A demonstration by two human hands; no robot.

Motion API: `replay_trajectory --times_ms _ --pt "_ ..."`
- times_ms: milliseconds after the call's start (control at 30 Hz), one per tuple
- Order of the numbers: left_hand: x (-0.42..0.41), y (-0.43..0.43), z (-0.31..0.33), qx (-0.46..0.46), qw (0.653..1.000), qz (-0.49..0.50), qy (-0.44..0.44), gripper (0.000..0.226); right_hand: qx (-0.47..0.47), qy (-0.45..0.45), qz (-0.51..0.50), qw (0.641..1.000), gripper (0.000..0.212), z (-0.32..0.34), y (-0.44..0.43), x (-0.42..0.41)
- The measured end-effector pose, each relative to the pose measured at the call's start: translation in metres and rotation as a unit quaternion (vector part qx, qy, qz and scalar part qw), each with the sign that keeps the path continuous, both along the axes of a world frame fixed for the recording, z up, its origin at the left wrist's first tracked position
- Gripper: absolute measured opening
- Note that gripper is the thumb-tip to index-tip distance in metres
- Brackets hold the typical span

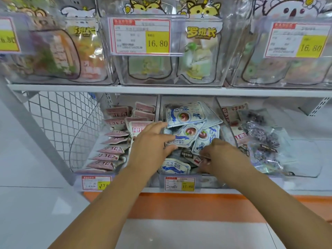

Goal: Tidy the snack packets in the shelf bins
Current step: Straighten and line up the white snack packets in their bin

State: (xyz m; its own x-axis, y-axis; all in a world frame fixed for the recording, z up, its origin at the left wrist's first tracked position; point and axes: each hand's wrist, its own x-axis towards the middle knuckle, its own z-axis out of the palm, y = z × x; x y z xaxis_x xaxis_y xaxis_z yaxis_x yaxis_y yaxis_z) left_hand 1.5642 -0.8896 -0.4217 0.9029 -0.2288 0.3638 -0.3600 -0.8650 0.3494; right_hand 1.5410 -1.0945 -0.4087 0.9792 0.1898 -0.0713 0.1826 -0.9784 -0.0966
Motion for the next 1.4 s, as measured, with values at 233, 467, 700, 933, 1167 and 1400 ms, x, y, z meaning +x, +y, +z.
replay_trajectory --times_ms 233,467,700,933,1167,1400 --pt "-0.009 0.007 0.009 -0.072 0.994 -0.044 0.075 0.042 0.003 -0.105 0.034 0.994 0.013 -0.008 0.003 0.002" --pt "-0.021 -0.007 0.020 -0.070 0.987 -0.112 0.089 0.054 0.150 -0.245 0.068 0.955 0.007 0.025 -0.021 -0.019" --pt "-0.031 -0.025 0.031 -0.182 0.974 -0.097 0.090 0.027 0.350 -0.256 0.020 0.901 0.014 0.038 -0.003 -0.027" --pt "-0.028 0.038 0.047 -0.386 0.911 0.072 0.123 0.009 0.316 -0.109 0.053 0.941 0.022 0.017 0.006 -0.005" --pt "-0.014 0.082 0.012 -0.176 0.962 0.159 0.136 0.070 0.141 -0.077 0.133 0.978 0.042 -0.012 0.014 0.016" --pt "-0.028 0.040 0.001 -0.105 0.981 -0.022 0.164 0.073 0.047 -0.201 0.064 0.976 0.027 0.009 0.006 0.028"
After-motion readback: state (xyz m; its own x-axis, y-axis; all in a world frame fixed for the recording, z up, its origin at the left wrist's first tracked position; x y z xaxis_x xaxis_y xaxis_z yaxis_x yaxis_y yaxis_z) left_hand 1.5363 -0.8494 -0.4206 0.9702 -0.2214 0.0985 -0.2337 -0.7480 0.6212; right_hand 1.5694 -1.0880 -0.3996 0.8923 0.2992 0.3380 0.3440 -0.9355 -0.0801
